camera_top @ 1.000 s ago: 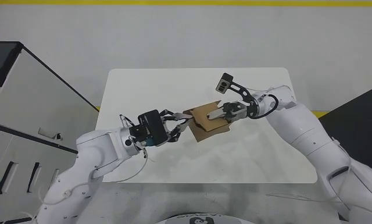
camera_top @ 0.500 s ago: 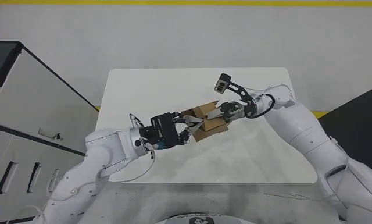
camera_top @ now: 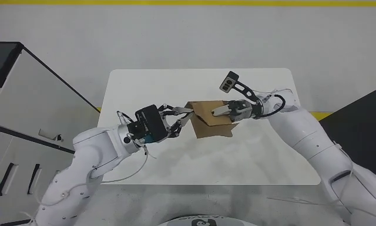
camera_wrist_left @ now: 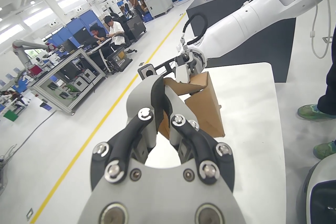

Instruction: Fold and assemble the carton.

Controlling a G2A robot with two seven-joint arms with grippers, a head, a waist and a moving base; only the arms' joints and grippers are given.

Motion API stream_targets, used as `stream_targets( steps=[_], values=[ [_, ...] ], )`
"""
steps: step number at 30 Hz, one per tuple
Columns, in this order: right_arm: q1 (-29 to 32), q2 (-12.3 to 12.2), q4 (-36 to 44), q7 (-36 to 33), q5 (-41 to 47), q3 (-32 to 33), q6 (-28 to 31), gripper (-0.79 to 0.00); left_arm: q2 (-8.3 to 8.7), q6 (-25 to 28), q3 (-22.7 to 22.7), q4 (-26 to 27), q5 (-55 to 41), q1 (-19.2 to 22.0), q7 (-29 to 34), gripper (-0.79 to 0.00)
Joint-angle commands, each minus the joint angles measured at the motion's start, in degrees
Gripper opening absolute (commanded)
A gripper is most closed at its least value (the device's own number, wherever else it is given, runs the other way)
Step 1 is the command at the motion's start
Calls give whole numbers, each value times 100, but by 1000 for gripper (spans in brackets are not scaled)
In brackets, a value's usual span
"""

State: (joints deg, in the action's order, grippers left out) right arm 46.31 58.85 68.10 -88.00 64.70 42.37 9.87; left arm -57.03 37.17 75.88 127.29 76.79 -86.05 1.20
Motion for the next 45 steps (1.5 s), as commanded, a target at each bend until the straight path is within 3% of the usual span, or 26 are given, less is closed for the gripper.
stream_targets(
  steps=[1,15,45],
  values=[
    [12,-15,34,0,62,-2,-10,-785,4,-33,75,0,-2,-35,-18,-785],
    [41,-150,263,0,251,-52,131,-785,13,-187,364,-153,-29,-231,-108,-785],
    [-115,-298,528,0,443,-394,327,-785,-14,151,-75,-47,40,-224,-150,-785]
  ],
)
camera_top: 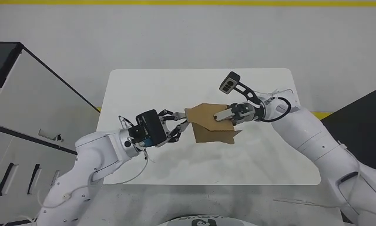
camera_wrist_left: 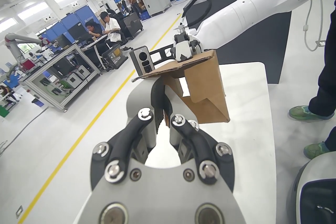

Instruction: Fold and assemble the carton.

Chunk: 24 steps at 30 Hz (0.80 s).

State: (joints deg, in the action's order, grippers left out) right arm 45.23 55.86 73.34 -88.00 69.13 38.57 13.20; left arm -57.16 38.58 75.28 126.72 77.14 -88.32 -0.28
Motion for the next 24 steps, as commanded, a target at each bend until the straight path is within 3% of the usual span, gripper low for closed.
stream_targets(
  steps=[1,24],
  values=[
    [-16,1,0,0,2,-27,-6,-785,-1,19,-30,27,15,7,-5,-785],
    [-269,36,-82,0,-182,-283,-29,-785,-9,172,-282,42,183,99,44,-785]
  ],
)
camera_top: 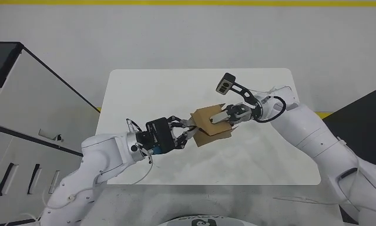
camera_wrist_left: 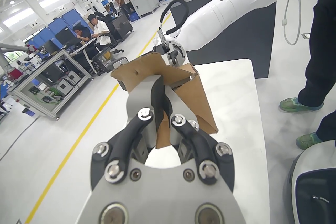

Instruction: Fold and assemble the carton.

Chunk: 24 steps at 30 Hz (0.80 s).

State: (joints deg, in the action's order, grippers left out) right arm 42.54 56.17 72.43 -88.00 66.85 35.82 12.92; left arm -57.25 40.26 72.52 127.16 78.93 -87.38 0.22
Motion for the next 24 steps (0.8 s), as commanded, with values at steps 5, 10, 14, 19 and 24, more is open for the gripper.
stream_targets(
  steps=[5,10,14,19,24],
  values=[
    [-43,12,-16,0,92,-56,9,-785,-4,4,-41,-29,-1,32,-12,-785],
    [-84,12,-9,0,114,-110,18,-785,-7,8,-73,-52,-6,64,-3,-785],
    [-106,6,-27,0,138,-143,35,-785,-8,-28,-43,-81,-15,103,-6,-785],
    [-112,-17,-59,0,190,-152,66,-785,-4,-62,34,-107,-41,104,-5,-785],
    [-110,-39,-34,0,240,-163,92,-785,-1,-56,49,-105,-43,84,-9,-785]
  ],
)
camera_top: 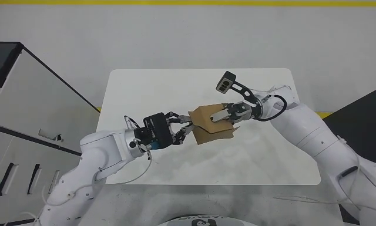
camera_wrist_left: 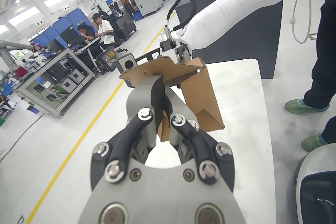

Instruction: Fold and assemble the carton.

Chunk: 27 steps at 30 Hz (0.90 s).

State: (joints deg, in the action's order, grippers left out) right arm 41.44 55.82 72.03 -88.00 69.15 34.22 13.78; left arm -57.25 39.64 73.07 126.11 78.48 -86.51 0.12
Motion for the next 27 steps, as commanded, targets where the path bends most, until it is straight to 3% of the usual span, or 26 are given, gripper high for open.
stream_targets(
  steps=[1,14,27],
  values=[
    [-2,-6,18,0,22,-6,10,-785,0,19,-18,3,5,-8,4,-785],
    [-34,-36,150,0,87,-112,58,-785,-10,82,-182,-16,18,47,40,-785],
    [-42,-95,189,0,122,-133,71,-785,3,59,-61,4,-43,-17,44,-785]
  ],
)
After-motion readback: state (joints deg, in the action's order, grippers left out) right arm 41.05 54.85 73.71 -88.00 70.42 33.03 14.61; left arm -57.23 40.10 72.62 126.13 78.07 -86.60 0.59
